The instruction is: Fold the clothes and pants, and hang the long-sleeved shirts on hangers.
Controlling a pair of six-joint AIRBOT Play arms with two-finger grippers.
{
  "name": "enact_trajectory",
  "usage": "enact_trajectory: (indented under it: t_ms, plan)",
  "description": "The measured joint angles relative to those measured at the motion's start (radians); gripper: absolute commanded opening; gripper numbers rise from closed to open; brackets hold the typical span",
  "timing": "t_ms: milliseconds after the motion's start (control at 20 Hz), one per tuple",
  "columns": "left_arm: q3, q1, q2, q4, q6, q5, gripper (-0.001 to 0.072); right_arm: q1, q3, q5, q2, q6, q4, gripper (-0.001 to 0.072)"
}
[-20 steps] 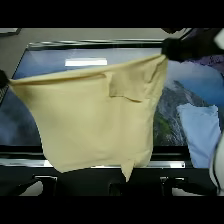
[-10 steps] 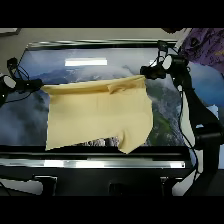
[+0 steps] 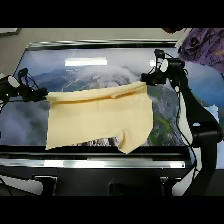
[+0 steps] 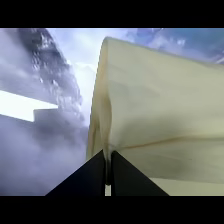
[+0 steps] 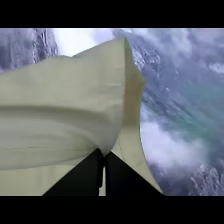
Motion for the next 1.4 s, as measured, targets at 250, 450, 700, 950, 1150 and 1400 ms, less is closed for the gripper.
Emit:
enact_trajectory:
  t_ms: [250, 450, 700, 950, 1150, 1400]
  plan:
    - [-0.005, 0.0, -0.002, 0.001, -0.014, -0.164, 0.0014, 0.0, -0.001, 0.093, -0.003, 0.017, -0.005, 0.0023]
    - [-0.033, -0.002, -0.006, 0.001, -0.022, -0.198, 0.0014, 0.0, -0.001, 0.149, -0.03, 0.019, -0.004, 0.0024]
    - [-0.072, -0.002, -0.012, 0.001, -0.034, -0.166, 0.0057, 0.0, -0.001, 0.174, -0.08, 0.022, 0.005, 0.0045]
    - [-0.065, -0.001, -0.014, 0.0, -0.085, -0.133, 0.07, 0.0, 0.003, 0.18, -0.096, 0.021, 0.054, 0.0429]
    - [-0.02, 0.041, 0.052, -0.001, -0.093, -0.158, 0.07, -0.023, 0.003, 0.22, -0.024, -0.052, 0.085, 0.0432]
    - [-0.189, 0.197, 0.277, -0.015, -0.073, -0.225, 0.07, -0.194, -0.208, 0.268, 0.174, -0.185, 0.249, 0.0432]
